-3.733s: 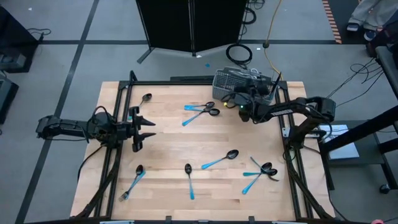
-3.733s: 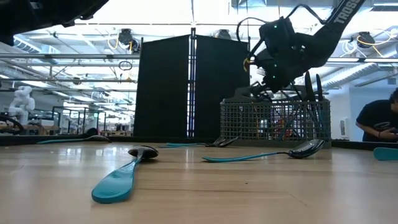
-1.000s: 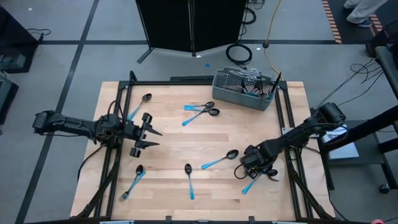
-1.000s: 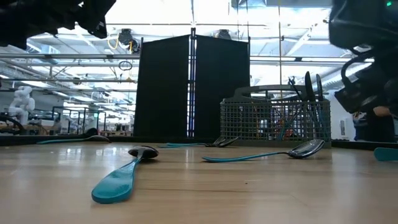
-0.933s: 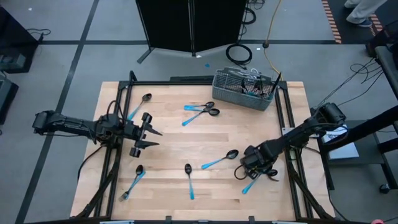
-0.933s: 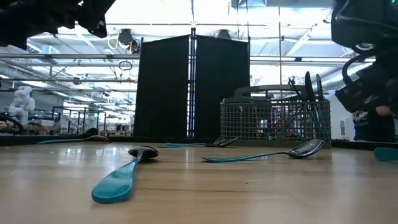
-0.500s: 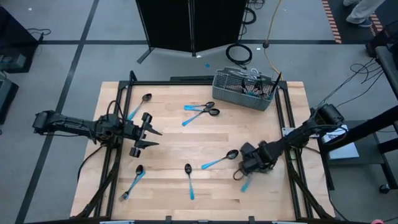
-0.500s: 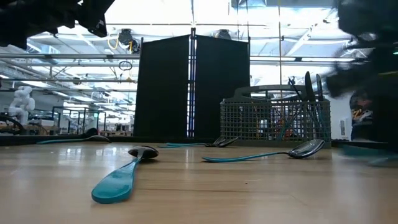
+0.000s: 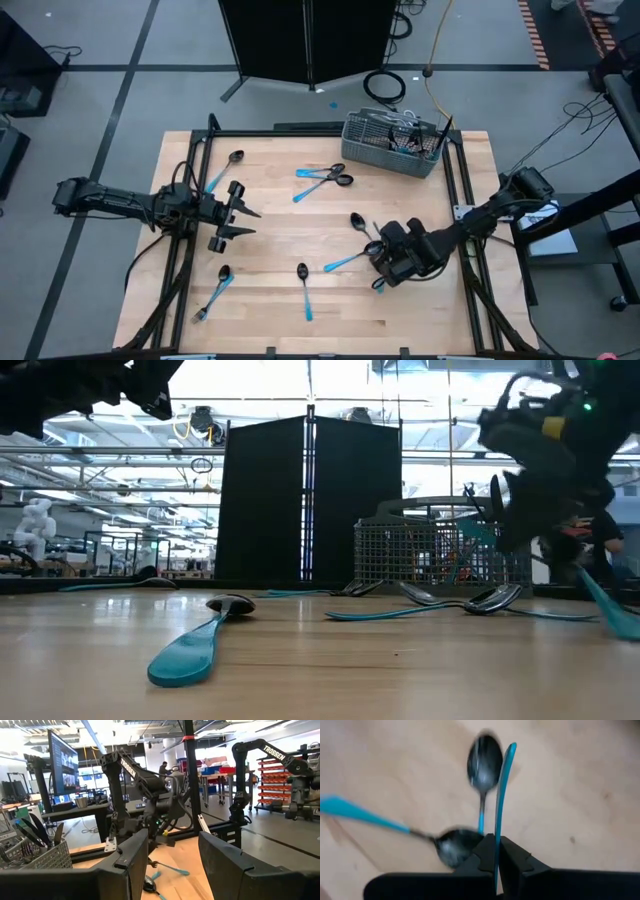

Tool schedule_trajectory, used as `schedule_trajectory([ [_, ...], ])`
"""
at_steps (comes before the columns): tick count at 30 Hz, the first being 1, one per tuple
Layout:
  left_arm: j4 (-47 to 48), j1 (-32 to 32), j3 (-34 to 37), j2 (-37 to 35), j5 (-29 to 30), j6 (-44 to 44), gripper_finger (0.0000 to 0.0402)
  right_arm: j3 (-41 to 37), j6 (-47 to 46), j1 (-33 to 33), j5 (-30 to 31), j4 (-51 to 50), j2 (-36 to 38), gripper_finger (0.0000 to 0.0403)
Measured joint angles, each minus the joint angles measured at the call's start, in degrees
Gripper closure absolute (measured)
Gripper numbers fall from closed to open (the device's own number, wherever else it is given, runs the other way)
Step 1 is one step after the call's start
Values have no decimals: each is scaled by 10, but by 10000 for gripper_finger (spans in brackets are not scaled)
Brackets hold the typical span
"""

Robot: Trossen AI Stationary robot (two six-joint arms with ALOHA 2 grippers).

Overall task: Sort silverware
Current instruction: Put the blue fork into the middle of the blue utensil organizer

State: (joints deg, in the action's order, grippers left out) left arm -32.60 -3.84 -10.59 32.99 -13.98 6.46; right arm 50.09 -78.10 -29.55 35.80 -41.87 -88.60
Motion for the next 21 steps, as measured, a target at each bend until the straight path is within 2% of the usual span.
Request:
schedule_trajectory([
  [9,1,0,0,0,0,0,230,56,-131,-59,244,-132,0,403],
  [12,1,0,0,0,0,0,230,71,-135,-71,316,-149,1,403],
  [16,1,0,0,0,0,0,230,94,-34,-78,356,-146,1,403],
  [21,1,0,0,0,0,0,230,127,128,-78,354,-142,1,403],
])
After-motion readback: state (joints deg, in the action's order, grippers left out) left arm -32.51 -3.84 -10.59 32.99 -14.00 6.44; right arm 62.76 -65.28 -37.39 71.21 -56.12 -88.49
